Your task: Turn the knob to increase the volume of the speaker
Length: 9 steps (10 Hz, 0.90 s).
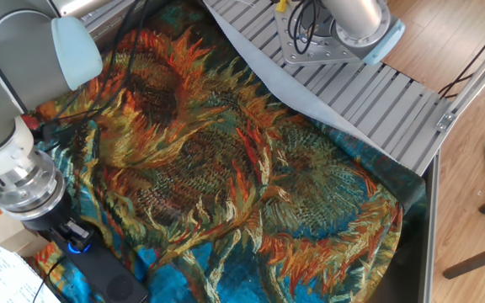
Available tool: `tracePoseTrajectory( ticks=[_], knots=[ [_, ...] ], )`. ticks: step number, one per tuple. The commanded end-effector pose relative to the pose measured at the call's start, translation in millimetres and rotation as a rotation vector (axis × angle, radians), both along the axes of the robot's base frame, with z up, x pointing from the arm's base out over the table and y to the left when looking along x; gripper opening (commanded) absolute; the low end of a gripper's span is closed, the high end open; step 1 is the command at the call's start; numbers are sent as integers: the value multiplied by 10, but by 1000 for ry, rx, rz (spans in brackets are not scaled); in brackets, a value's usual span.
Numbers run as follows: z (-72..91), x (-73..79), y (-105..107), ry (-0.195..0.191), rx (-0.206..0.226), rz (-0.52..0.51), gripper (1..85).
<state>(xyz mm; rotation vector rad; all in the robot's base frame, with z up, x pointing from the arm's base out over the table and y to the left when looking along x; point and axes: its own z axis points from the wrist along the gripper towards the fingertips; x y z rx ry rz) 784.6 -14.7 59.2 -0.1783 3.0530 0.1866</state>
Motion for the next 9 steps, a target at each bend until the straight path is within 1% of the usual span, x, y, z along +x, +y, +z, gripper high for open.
tracePoseTrajectory(
  ticks=[1, 8, 9],
  knots=[
    [5, 2, 43, 5, 42, -63, 160],
    [23, 40, 20, 2, 50, -173, 160],
    [25, 38, 49, 4, 61, -176, 190]
  ],
)
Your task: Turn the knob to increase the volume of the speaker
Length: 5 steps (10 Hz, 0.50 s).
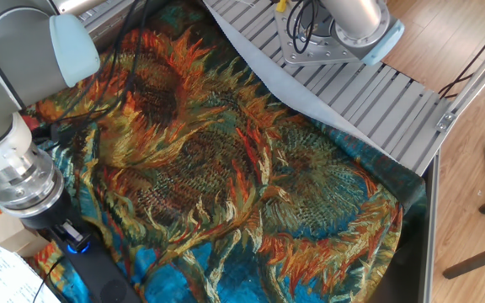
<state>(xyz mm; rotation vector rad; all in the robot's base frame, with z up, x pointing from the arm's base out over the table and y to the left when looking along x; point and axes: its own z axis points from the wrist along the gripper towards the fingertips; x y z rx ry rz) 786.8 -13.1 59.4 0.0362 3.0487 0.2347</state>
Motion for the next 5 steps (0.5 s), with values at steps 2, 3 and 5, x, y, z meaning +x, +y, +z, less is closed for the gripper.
tracePoseTrajectory(
  ticks=[2, 3, 5],
  knots=[
    [21, 17, 69, -3, 35, -11, 397],
    [10, 28, 64, -10, 35, -1, 467],
    [7, 35, 70, -13, 31, 12, 463]
  ],
)
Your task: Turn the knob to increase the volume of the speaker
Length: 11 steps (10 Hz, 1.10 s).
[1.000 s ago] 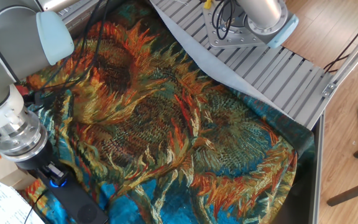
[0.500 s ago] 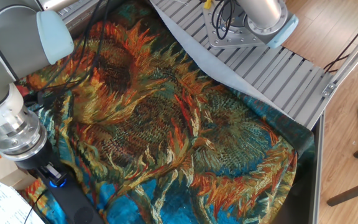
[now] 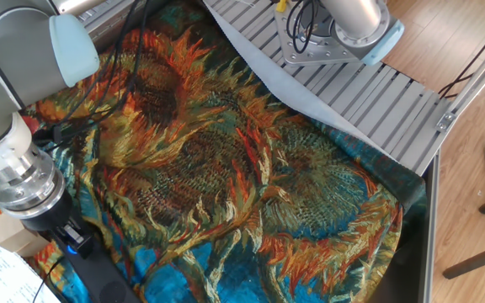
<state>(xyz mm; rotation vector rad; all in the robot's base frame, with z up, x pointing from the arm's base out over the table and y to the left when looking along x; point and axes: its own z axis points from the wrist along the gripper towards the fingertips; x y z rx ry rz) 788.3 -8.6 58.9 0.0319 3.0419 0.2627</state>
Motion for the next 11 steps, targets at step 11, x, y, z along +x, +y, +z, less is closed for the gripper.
tracePoseTrajectory(
  ticks=[11],
  knots=[
    [125, 8, -72, -24, -94, 112, 427]
  ],
)
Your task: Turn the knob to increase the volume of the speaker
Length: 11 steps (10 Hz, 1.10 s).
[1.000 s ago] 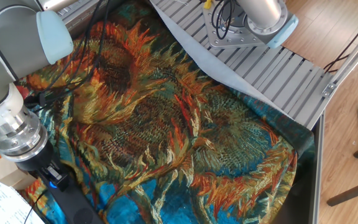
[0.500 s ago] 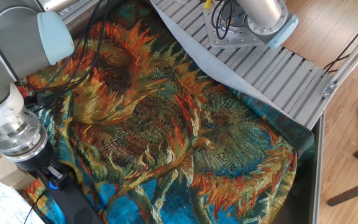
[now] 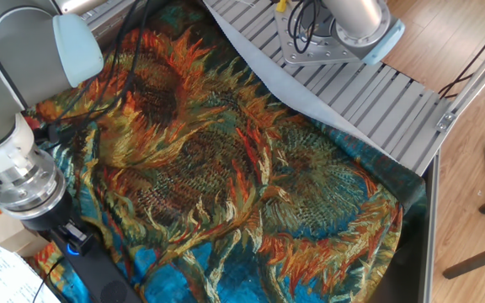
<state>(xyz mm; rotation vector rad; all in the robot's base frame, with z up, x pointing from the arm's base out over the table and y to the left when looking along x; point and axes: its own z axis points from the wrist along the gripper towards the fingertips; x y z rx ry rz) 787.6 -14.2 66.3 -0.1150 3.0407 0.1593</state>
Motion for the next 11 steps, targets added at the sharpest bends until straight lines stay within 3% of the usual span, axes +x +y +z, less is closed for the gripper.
tracePoseTrajectory(
  ticks=[1, 3, 4, 5, 6, 7, 9, 11],
  knots=[
    [68, 14, -46, -12, -46, 30, 420],
    [102, 27, -103, -20, -97, 50, 343],
    [104, -27, -98, -4, -105, 45, 293],
    [134, -100, -64, 14, -113, 29, 190],
    [198, -171, -101, 26, -155, 38, 93],
    [250, -219, -97, 28, -168, 32, 53],
    [248, -183, 32, 15, -112, -15, 20],
    [265, -233, -26, 26, -127, -7, 20]
  ],
)
